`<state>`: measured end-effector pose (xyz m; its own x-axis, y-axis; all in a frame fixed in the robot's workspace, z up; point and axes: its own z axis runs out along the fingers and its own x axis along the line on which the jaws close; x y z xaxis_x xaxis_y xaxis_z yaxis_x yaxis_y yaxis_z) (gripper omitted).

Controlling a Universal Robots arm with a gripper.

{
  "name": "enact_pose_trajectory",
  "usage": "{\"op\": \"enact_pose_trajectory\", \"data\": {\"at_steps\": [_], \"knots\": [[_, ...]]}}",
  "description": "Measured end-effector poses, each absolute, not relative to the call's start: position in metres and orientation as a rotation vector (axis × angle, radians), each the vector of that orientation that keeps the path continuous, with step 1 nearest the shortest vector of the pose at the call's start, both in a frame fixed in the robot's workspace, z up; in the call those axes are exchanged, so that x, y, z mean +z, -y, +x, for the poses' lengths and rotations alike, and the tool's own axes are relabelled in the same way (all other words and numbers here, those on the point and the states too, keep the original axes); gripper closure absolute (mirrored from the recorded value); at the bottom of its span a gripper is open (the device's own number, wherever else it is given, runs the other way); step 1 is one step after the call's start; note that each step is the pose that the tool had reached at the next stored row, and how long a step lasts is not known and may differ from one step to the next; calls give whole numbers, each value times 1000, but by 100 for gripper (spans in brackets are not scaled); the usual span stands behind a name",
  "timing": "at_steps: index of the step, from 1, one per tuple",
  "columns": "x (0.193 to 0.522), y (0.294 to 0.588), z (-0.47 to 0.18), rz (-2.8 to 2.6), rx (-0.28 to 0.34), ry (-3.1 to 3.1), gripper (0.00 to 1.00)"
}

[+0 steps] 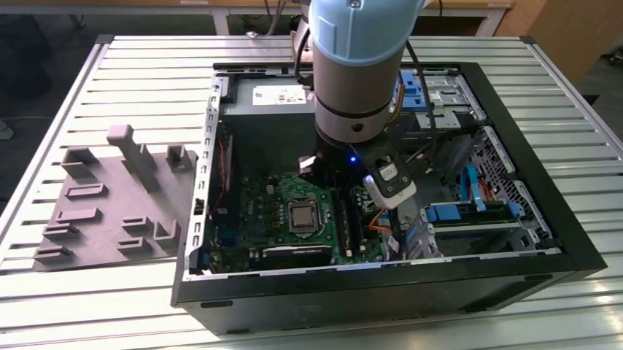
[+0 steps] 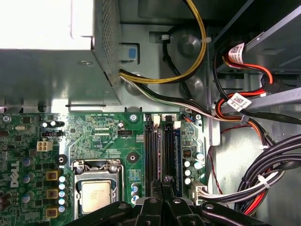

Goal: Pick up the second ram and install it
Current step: 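Insert the second ram into the second slot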

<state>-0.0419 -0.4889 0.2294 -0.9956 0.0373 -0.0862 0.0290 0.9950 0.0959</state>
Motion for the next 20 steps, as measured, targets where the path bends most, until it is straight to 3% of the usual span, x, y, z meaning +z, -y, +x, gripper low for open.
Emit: {"op": "enact_pose_trajectory", "data": {"at_steps": [20], "knots": [[225,486,-42,32,145,-3050,89]]}}
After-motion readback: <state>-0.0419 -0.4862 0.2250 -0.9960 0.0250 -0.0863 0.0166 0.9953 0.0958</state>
